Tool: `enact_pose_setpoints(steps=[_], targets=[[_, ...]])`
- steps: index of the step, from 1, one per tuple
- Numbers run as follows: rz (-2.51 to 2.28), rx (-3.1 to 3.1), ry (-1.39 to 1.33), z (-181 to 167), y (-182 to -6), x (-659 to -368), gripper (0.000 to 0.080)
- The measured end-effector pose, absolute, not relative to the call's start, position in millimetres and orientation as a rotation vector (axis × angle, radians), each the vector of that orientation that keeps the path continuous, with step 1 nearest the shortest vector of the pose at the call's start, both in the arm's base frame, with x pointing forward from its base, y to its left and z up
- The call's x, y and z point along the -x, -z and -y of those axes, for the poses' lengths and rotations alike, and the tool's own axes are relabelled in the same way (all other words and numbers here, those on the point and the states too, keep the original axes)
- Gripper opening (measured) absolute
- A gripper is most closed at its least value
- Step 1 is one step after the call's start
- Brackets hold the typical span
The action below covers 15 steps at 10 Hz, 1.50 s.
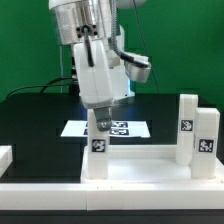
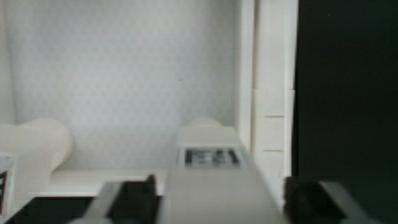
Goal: Assemble desk
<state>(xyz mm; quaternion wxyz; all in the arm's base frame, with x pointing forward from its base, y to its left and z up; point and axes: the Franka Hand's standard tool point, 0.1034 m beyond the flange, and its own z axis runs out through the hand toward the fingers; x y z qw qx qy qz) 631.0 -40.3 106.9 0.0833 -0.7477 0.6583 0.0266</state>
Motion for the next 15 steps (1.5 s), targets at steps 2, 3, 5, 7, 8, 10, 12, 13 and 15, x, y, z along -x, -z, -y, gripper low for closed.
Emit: enact_pose_setpoints(steps=[2,3,5,7,8,10,12,13,15], targets=[[-1.542,2.538,-0.021,40,-103.9,-630,0.0627],[-1.391,2.623,-0.009,39,-103.1,-629,0.0645],[-1.226,2.704,0.008,40,-103.3,-629,0.0645],[-1.030,2.786,0.027,40,-103.4,-630,0.0649],[-0.723,2.927,0.054,44,-105.4,-632,0.0649],[-0.320,3.034,0.073,48,-103.7,-634,0.0649],[-0.415,3.018,0.069,47,-103.7,-634,0.0470],[-0.463,3.009,0.067,47,-103.6,-634,0.0333],[-0.677,2.969,0.056,50,-103.2,-633,0.0294]])
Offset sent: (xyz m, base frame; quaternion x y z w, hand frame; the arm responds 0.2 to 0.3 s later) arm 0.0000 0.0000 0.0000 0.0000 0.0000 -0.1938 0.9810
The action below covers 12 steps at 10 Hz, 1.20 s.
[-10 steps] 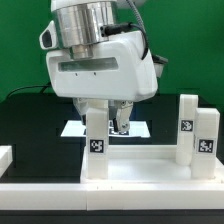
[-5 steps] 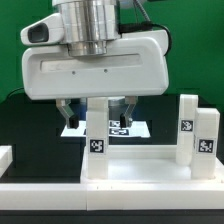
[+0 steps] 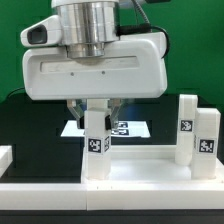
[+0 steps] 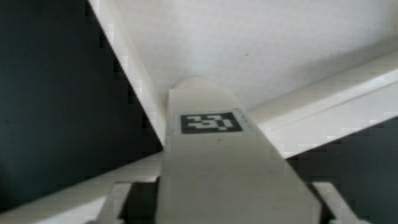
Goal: Assemble desk
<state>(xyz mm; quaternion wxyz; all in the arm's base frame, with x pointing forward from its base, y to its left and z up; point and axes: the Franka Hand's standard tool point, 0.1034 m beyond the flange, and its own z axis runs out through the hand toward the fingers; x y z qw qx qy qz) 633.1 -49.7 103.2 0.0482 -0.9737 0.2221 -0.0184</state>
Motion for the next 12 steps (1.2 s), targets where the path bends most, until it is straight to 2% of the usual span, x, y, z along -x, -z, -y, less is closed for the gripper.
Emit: enact_pose_setpoints(steps=[2,7,12], targets=[[-0.908,2.903,0.044,49.7,-103.2,-633.1,0.0294],[-2.012,2.191,-0.080,46.8,-106.9,-635.1,0.0293],[-2.270,1.921,-0.093,49.1,-104.9,-634.1,0.0294]])
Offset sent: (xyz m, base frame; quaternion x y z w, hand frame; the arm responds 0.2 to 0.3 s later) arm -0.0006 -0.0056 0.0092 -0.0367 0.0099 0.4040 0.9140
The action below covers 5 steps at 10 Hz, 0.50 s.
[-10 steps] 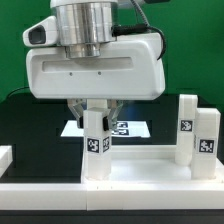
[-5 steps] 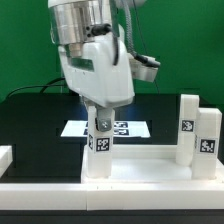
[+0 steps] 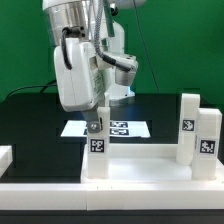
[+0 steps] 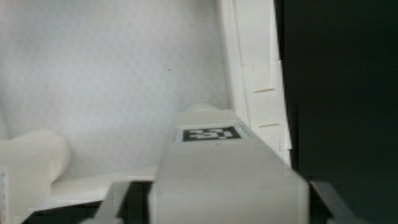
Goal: Assemble desk
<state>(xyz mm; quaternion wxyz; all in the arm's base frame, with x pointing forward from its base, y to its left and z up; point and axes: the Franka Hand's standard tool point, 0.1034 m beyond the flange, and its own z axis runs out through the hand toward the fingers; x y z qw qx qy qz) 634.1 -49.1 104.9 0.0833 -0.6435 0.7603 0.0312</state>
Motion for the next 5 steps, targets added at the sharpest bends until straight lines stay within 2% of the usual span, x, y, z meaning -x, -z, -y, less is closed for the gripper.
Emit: enact_pose_setpoints(steps=[5], targets=[[-2.488,1.648,-0.118,55.0,-103.8,-628.8,0.0294]])
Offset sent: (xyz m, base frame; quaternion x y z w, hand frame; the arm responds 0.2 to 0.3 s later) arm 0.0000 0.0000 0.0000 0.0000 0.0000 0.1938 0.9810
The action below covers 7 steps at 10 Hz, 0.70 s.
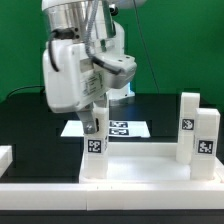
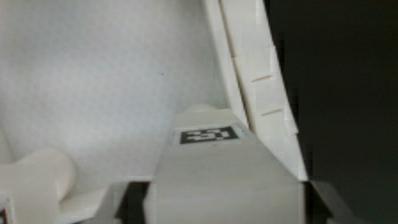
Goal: Assemble desk
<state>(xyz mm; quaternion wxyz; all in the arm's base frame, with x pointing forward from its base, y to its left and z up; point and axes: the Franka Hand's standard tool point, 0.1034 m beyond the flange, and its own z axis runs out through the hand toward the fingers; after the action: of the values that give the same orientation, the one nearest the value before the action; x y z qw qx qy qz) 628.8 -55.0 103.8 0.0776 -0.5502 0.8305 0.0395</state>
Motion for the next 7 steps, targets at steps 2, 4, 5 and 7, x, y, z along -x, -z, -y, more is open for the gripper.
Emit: enact_pose_setpoints(steps=[2,4,5,7], targets=[[-2.581,1.521,-0.118,57.1,-103.7,-625.3,0.0316],[-2.576,1.541,-0.111,57.4,-103.8,-624.5,0.0316],[-2.561,1.565,-0.109,57.3,-103.7,-624.4,0.0318],[-2.557,1.568,-0.108,55.7,-104.2,-624.9,0.0416]])
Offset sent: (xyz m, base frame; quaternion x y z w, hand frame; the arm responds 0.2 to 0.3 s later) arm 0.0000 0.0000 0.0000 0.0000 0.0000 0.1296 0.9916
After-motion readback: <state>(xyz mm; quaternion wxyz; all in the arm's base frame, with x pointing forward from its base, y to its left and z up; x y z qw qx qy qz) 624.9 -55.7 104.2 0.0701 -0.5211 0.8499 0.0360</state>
